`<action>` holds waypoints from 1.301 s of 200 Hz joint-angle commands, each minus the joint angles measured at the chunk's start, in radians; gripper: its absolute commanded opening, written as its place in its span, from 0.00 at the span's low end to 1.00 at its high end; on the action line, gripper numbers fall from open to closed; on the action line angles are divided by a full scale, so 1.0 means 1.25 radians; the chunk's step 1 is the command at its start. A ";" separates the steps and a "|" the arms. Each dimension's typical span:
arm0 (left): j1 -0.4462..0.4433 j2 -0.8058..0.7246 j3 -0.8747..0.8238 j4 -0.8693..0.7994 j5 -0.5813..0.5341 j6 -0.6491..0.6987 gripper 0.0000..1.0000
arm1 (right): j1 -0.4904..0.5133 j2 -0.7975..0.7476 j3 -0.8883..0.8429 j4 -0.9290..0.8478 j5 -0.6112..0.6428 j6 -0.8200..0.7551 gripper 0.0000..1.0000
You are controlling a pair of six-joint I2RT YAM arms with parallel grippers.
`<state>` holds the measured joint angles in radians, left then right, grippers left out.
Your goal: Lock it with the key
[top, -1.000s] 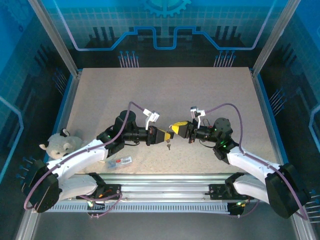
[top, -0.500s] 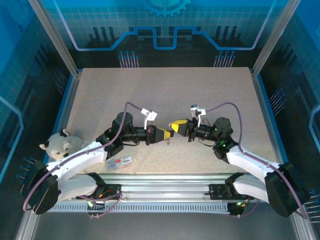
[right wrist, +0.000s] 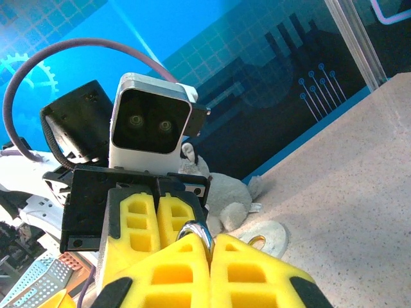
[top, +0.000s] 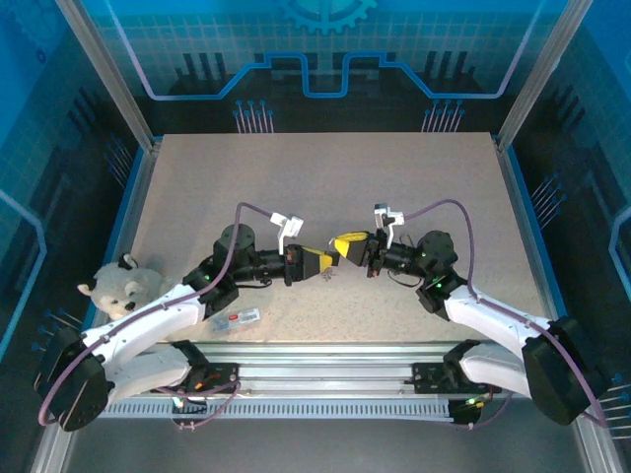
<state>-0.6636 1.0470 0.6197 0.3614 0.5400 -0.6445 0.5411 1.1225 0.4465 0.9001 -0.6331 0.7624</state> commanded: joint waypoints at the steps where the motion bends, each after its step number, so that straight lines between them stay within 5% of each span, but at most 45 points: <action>1: 0.025 -0.041 0.019 0.124 -0.091 0.023 0.00 | 0.029 0.013 -0.014 -0.053 -0.019 -0.024 0.00; 260: 0.101 -0.044 0.010 0.215 -0.157 -0.029 0.00 | 0.145 0.013 -0.068 -0.112 0.108 -0.061 0.00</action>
<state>-0.6044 1.0233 0.5861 0.3717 0.5152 -0.6533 0.6670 1.1278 0.4168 0.8940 -0.3656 0.7242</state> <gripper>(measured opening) 0.071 0.040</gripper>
